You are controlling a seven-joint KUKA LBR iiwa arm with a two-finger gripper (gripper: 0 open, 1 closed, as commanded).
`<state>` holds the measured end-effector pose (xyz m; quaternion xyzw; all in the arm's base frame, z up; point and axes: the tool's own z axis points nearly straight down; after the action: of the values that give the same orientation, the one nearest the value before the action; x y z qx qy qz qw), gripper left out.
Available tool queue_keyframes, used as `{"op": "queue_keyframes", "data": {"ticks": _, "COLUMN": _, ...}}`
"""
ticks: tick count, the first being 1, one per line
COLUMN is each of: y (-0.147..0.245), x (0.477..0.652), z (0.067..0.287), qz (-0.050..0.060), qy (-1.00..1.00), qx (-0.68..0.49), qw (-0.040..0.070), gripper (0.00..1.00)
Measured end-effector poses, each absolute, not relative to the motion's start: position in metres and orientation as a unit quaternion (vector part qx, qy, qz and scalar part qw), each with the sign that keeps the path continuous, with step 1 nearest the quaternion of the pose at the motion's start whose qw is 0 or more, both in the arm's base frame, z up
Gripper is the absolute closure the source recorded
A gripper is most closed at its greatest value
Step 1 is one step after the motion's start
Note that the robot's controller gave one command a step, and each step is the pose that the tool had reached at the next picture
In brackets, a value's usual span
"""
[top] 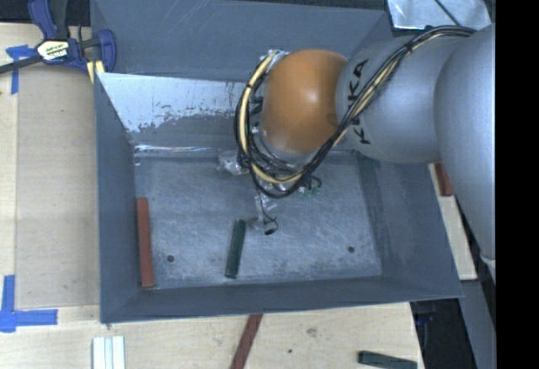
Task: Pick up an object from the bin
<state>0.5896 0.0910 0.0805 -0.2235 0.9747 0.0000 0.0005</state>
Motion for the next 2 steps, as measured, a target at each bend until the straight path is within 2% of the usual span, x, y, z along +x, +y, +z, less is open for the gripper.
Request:
{"op": "queue_keyframes", "data": {"ticks": 1, "y": 0.1115, "x": 0.6094, "z": 0.0707, "qz": 0.001, "qy": 0.94, "qx": -0.341, "qw": 0.003, "gripper": 1.0}}
{"op": "queue_keyframes", "data": {"ticks": 2, "y": 0.1109, "x": 0.609, "z": 0.0706, "qz": 0.0, "qy": 0.94, "qx": -0.34, "qw": 0.002, "gripper": 0.0}}
